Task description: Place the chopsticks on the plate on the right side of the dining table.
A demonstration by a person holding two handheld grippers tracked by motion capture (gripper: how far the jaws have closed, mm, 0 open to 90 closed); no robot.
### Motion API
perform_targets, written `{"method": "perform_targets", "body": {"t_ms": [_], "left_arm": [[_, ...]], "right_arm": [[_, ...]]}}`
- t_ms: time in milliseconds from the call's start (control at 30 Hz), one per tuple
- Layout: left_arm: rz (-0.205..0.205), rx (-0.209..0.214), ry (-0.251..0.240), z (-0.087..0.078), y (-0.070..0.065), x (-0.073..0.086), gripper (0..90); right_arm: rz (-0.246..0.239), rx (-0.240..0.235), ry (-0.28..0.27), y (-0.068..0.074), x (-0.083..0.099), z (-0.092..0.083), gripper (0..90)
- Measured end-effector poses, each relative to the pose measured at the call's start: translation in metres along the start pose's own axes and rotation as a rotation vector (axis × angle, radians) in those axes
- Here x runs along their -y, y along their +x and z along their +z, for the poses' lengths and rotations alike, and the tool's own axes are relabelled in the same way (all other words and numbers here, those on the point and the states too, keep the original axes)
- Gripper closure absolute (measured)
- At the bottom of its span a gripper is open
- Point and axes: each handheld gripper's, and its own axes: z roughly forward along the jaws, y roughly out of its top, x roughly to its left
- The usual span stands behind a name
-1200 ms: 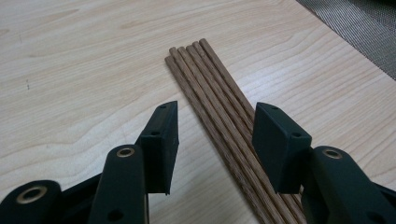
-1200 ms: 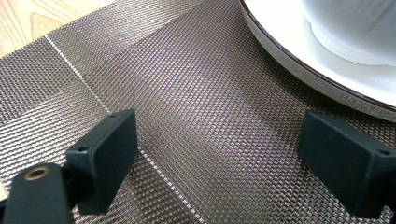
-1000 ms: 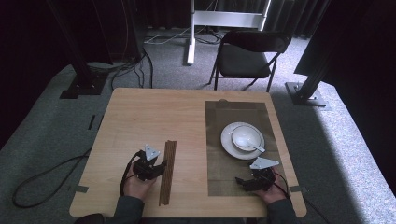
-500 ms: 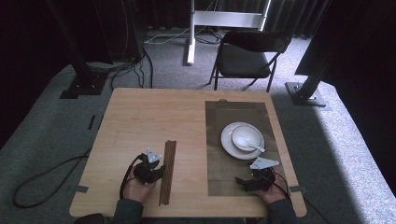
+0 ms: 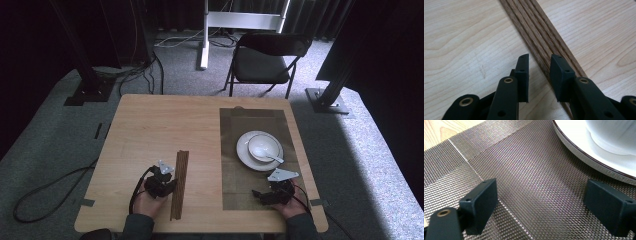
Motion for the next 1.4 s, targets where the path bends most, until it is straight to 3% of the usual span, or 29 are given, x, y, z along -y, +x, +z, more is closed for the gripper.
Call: {"method": "perform_targets", "body": {"t_ms": [833,1400], "left_arm": [[-0.002,0.016,0.013,0.0001,-0.0012,0.0003,69.8],[-0.03,0.012,0.045,-0.0019,-0.0036,0.0063,69.3]], "right_arm": [[0.001,0.0,0.0,0.0001,0.0,0.0,11.6],[0.001,0.0,0.0,0.0001,0.0,0.0,11.6]]}}
